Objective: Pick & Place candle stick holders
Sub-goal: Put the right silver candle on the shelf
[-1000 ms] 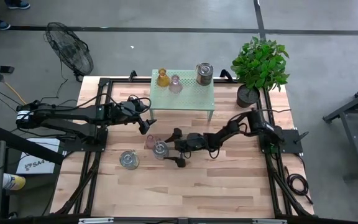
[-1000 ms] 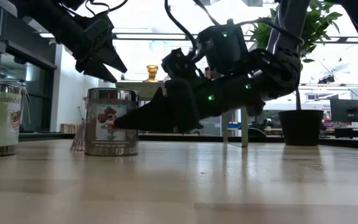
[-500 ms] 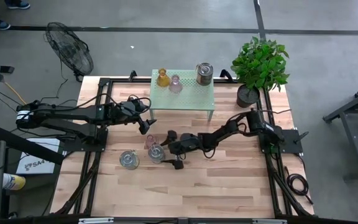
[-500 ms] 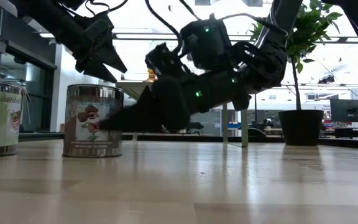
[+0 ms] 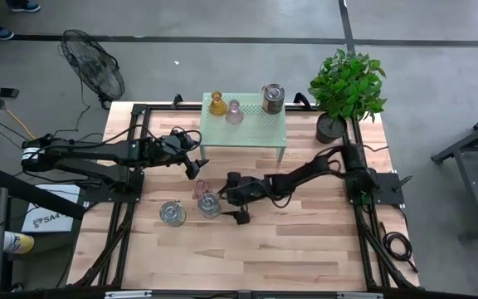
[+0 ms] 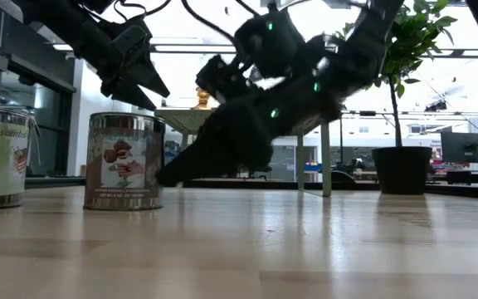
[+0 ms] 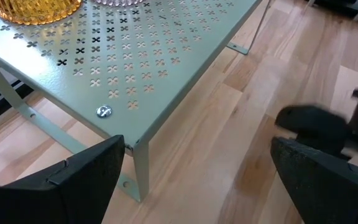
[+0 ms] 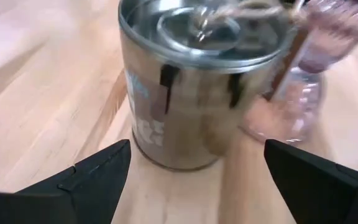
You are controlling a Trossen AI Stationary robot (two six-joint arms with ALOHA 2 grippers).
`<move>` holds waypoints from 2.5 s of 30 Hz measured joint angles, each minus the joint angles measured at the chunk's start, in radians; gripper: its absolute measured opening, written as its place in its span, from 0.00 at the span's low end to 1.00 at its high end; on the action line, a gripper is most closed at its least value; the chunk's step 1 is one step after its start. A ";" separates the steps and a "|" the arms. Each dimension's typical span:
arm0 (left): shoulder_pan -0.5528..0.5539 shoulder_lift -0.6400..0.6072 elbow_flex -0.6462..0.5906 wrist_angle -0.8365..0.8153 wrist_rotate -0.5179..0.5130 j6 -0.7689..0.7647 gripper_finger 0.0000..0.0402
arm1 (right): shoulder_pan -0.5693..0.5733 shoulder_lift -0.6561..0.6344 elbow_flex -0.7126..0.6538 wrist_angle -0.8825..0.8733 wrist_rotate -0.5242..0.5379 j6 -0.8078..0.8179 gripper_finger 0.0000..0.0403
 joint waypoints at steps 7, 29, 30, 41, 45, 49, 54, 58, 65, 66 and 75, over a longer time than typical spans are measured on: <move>0.000 0.000 0.000 0.008 0.000 0.000 0.99 | 0.015 -0.163 0.000 -0.242 0.060 -0.133 0.89; 0.000 0.000 0.000 0.008 0.105 0.018 0.99 | 0.081 -0.252 0.001 -0.187 0.047 -0.258 0.88; 0.000 0.000 0.000 0.003 0.137 0.027 0.99 | 0.081 -0.252 0.001 -0.191 0.054 -0.259 0.88; -0.003 0.000 0.116 -0.413 0.376 -0.013 0.99 | 0.080 -0.252 0.001 -0.213 0.082 -0.241 0.88; -0.056 0.012 0.119 -0.450 0.381 0.029 0.99 | 0.079 -0.252 0.001 -0.223 0.094 -0.240 0.88; -0.159 0.056 0.119 -0.445 0.316 0.029 0.99 | 0.079 -0.252 0.001 -0.241 0.116 -0.240 0.88; -0.281 0.126 0.119 -0.443 0.202 -0.018 0.99 | 0.079 -0.252 0.000 -0.247 0.125 -0.237 0.88; -0.352 0.190 0.119 -0.433 0.117 -0.066 0.99 | 0.079 -0.252 0.000 -0.248 0.125 -0.229 0.88; -0.424 0.293 0.119 -0.330 0.117 -0.091 0.99 | 0.074 -0.252 0.000 -0.258 0.125 -0.201 0.88; -0.431 0.301 0.119 -0.323 0.121 -0.102 0.99 | 0.074 -0.252 0.000 -0.263 0.125 -0.197 0.88; -0.486 0.310 0.119 -0.252 0.158 -0.209 0.99 | 0.073 -0.251 0.000 -0.286 0.126 -0.180 0.88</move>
